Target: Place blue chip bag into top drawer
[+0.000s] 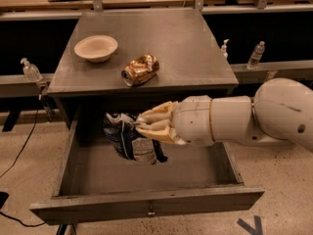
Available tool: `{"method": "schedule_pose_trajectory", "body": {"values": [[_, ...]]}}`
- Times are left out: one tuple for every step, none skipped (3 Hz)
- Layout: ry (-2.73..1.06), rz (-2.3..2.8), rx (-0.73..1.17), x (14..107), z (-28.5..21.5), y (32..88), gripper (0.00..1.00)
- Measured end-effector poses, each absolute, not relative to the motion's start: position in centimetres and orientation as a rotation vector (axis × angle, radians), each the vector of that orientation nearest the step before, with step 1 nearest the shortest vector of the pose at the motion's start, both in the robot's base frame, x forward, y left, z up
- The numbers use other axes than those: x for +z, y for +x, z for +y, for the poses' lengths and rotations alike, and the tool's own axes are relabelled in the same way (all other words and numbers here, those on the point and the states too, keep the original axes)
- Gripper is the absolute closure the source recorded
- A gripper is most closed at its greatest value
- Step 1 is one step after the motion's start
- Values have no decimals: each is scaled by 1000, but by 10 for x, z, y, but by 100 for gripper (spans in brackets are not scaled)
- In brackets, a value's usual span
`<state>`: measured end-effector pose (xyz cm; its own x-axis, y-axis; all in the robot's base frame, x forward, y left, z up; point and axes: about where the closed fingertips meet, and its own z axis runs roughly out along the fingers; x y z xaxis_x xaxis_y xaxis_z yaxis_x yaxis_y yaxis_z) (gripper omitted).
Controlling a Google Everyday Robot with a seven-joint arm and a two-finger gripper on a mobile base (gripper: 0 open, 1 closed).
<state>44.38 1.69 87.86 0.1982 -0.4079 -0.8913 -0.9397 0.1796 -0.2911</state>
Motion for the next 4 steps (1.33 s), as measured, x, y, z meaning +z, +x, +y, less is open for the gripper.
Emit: {"method": "schedule_pose_trajectory", "body": {"values": [[-1365,1590,528,851,3,450,54],[-1328,1638,516,853,1,452,31],[-1335,1635,512,853,3,451,8],[-1338,1634,510,854,4,450,0]]}}
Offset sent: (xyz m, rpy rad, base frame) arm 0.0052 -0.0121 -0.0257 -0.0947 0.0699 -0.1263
